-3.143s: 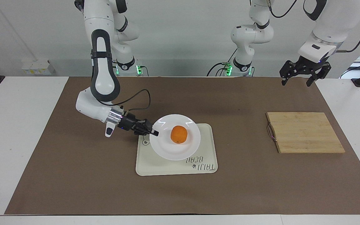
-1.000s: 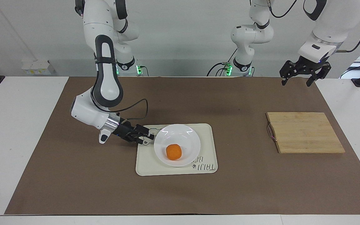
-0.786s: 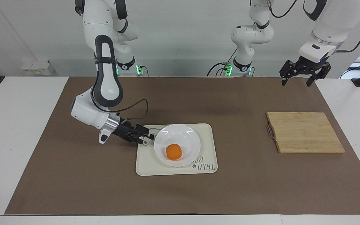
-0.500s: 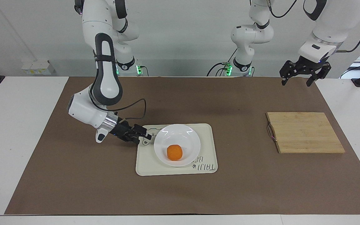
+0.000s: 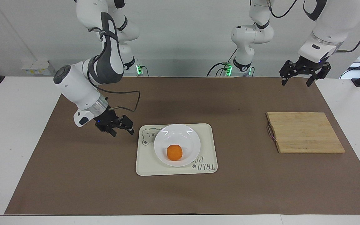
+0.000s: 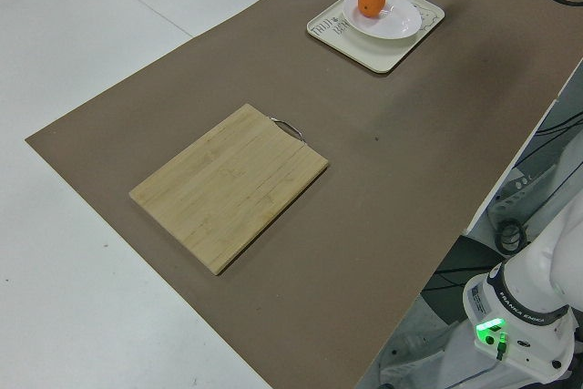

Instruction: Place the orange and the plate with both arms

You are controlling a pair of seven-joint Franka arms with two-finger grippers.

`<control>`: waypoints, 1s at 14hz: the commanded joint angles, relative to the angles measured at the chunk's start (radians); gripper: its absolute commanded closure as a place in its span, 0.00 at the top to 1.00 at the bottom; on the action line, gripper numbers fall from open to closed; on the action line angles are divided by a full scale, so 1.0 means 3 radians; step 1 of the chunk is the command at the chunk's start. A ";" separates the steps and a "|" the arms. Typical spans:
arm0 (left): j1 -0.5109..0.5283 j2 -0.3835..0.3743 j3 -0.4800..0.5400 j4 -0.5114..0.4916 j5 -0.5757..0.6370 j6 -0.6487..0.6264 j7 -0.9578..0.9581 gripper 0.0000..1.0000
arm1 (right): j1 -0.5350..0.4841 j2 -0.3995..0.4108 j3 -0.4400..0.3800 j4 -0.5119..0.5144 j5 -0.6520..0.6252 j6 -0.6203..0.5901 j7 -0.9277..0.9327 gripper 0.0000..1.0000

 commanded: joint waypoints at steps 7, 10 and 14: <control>0.0037 0.0007 -0.0020 0.0035 0.0048 -0.0057 0.0034 1.00 | -0.0127 -0.0143 0.0026 0.0819 -0.0362 -0.1144 0.0055 1.00; 0.0037 0.0007 -0.0020 0.0040 0.0048 -0.0057 0.0034 1.00 | -0.0127 -0.0189 0.0021 0.0828 -0.0367 -0.1210 0.0019 1.00; 0.0037 0.0007 -0.0020 0.0040 0.0048 -0.0057 0.0034 1.00 | -0.0122 -0.0368 0.0006 0.0834 -0.0367 -0.1287 0.0024 1.00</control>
